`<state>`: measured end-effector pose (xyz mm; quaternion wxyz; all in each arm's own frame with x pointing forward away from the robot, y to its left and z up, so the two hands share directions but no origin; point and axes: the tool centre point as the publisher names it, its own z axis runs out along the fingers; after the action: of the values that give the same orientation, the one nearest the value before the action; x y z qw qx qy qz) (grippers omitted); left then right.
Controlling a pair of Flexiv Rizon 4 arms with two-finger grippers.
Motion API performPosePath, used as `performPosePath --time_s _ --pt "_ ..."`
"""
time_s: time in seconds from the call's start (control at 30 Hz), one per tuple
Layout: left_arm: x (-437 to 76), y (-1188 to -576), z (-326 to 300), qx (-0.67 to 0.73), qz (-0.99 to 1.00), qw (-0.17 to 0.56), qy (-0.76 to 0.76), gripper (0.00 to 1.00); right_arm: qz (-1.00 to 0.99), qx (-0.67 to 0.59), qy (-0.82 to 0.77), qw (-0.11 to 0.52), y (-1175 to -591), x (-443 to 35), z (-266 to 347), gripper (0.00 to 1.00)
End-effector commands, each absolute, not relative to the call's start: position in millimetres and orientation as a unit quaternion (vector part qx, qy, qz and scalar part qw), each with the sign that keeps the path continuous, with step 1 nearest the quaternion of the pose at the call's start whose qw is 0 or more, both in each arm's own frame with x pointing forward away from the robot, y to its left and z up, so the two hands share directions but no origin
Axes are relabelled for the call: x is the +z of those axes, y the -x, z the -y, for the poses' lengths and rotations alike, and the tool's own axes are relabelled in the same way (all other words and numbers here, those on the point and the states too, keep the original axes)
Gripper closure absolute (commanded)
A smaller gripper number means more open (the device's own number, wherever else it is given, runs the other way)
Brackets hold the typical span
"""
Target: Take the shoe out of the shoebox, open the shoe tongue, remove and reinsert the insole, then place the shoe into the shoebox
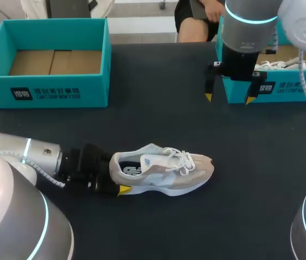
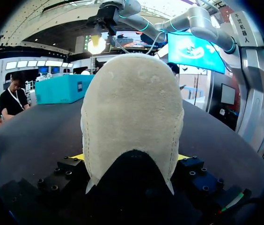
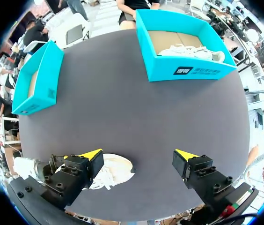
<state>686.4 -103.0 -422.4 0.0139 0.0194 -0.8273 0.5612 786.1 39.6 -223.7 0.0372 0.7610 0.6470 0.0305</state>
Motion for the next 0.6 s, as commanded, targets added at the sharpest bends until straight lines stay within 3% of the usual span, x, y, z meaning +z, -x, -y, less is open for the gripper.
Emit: performPosePath --time_s 0.03,0.6 --pt "-422.8 -685.1 102.7 0.56 0.828 0.013 -0.02 1.0 -0.648 0.027 -0.76 0.045 -781.1 -226.9 -45.4 0.0" --pt "-422.8 -685.1 102.7 0.56 0.828 0.013 -0.02 1.0 -0.652 -0.049 -0.751 0.091 -707.8 -233.7 -184.9 0.0"
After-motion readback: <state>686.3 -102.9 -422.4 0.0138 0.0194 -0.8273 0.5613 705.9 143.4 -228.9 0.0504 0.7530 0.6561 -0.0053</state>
